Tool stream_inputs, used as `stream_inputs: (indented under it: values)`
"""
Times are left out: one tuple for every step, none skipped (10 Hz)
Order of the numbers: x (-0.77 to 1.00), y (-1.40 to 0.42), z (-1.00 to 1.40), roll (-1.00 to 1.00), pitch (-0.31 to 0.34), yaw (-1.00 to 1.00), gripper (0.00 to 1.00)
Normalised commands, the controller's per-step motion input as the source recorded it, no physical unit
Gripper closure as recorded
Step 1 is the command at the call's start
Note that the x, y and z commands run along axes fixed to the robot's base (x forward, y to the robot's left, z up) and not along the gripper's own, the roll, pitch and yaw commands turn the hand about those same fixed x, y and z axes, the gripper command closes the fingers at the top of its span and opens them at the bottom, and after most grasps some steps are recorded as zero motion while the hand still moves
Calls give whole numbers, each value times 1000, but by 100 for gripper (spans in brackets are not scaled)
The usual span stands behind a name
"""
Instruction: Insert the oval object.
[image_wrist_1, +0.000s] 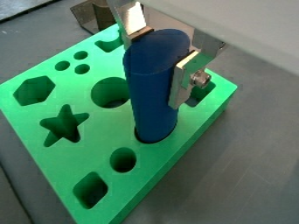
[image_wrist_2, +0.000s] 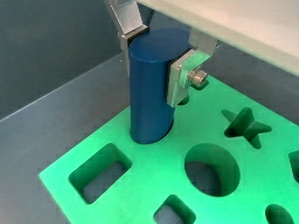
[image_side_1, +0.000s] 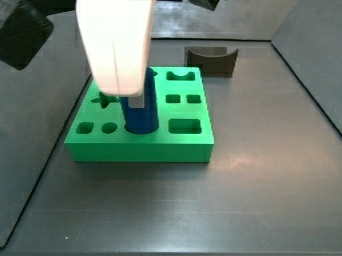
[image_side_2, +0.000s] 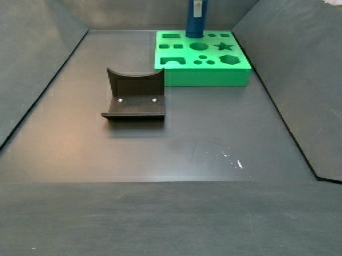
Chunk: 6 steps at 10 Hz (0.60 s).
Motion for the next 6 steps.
stream_inputs:
  values:
    - [97,-94,-469,0,0,-169,100]
    - [363,-94,-569,137,54,-294,100]
    - [280,-60,-529,146,61,-314,100]
    - [160,-37,-503,124,43,-289,100]
    - [123,-34,-463,123,36,-263,100]
    - [100,-9,-417,150,53,-209,100]
